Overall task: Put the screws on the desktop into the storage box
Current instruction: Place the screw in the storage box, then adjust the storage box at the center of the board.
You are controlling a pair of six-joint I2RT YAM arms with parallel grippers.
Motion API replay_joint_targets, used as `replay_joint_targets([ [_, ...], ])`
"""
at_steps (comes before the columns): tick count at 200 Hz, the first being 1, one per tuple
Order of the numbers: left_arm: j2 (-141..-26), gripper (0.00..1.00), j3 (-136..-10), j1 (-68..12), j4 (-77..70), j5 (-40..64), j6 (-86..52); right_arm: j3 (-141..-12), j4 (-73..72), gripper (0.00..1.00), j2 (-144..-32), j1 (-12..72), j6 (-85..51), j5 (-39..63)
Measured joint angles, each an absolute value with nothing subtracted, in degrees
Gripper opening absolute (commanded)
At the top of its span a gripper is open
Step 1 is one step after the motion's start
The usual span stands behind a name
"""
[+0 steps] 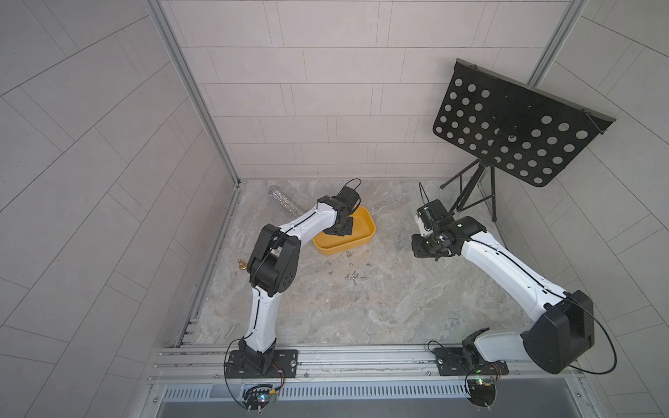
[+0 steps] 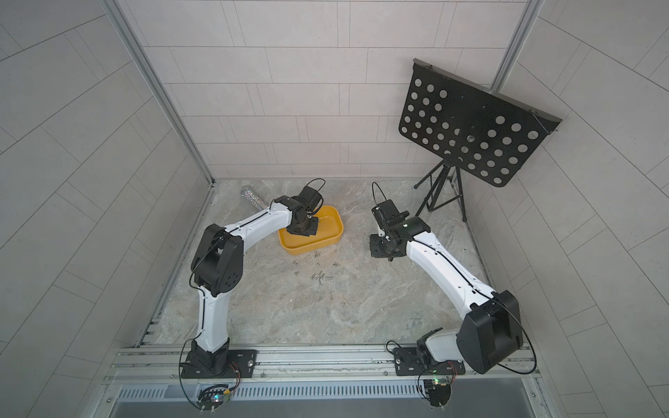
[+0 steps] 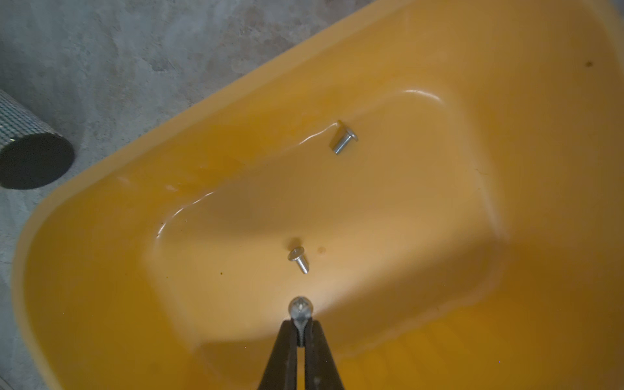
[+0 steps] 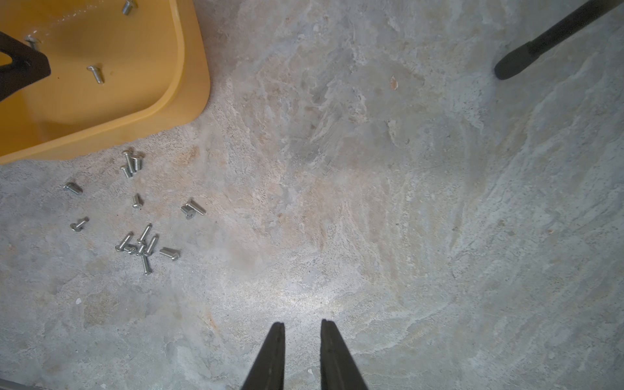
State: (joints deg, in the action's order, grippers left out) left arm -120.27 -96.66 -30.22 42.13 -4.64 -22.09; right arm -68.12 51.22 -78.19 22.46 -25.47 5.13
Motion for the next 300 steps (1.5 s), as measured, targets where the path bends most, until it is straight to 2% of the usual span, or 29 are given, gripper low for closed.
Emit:
replay_joint_targets([
  [34,-122.6,0.07,-98.2,-29.5,42.2,-4.0,-21.9,-68.1,51.2,0.24,-78.6,22.5,-25.5,5.1],
  [58,-123.2,0.12,-98.4,-29.1,42.3,-3.8,-21.5,-68.1,51.2,0.24,-79.1,22.5,-25.5,5.1],
  [110,-123.8,0.42,-98.6,-29.0,42.8,-3.6,-20.6,-68.1,51.2,0.24,-79.4,22.4,-25.5,5.1],
  [155,-122.1,0.52,-99.4,-29.0,44.3,-4.0,-19.4,-68.1,51.2,0.24,-79.4,22.5,-25.5,5.1],
  [179,-117.4,0.6,-99.4,-28.9,46.8,-5.0,-19.0,-68.1,51.3,0.24,-79.4,22.5,-25.5,5.1],
  [237,-104.9,0.64,-96.1,-26.0,53.8,-7.0,-19.0,-68.1,51.6,0.24,-79.4,22.5,-25.5,5.1],
  [300,-104.5,0.64,-86.8,-22.9,54.9,-5.1,-20.4,-68.1,52.4,0.24,-78.6,22.5,-25.5,5.0],
])
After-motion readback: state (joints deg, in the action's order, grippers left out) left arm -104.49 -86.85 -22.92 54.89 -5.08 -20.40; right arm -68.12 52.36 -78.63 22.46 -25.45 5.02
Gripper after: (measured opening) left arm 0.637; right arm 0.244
